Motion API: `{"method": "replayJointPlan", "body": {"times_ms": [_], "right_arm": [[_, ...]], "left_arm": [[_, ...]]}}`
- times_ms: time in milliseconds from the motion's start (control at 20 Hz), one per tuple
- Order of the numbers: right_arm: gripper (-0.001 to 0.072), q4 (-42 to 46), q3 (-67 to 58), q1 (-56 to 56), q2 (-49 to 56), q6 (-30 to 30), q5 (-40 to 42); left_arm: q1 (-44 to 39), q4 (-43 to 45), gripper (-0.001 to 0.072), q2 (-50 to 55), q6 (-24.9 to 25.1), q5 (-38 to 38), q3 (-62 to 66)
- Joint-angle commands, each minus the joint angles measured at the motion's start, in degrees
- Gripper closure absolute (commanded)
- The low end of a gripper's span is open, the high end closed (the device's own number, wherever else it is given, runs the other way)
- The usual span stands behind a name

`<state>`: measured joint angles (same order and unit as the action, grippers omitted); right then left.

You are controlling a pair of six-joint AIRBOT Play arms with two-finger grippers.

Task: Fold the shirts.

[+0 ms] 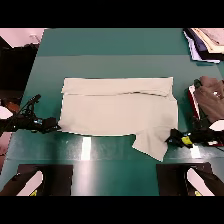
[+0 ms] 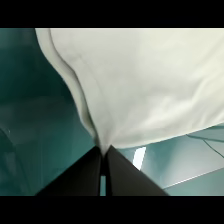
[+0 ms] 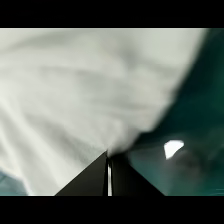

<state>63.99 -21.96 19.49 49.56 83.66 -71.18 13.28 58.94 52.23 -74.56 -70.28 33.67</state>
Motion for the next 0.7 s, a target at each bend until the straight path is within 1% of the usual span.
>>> {"method": "replayJointPlan", "body": {"times_ms": [0,100,200,300,400,500,650], "right_arm": [[0.0697,4.5,-5.0,0.0,-6.4,0.9,-8.5],[0.0697,9.6,-9.6,0.0,-11.2,2.6,-16.4],[0.0698,11.2,-12.7,0.0,-15.5,2.9,-21.5],[0.0698,11.0,-14.4,0.0,-19.3,3.1,-23.6],[0.0698,10.6,-15.5,0.0,-21.3,3.8,-23.3],[0.0698,8.7,-16.3,0.0,-22.2,3.7,-20.2],[0.0698,3.5,-19.2,-0.1,-19.6,3.7,-12.2]], "left_arm": [[0.0,3.2,0.0682,-1.2,0.0,-3.4,0.7],[0.0,5.1,0.0682,-5.6,-0.7,-5.5,1.0],[0.0,4.8,0.0681,-10.4,-2.0,-10.6,1.0],[0.0,3.0,0.0681,-13.3,-2.0,-17.4,1.0],[0.0,0.4,0.0681,-13.5,-1.8,-21.0,1.0],[0.0,0.0,0.0681,-13.5,-1.6,-17.4,1.0],[0.0,-4.7,0.0681,-13.5,-1.5,-6.9,1.0]]}}
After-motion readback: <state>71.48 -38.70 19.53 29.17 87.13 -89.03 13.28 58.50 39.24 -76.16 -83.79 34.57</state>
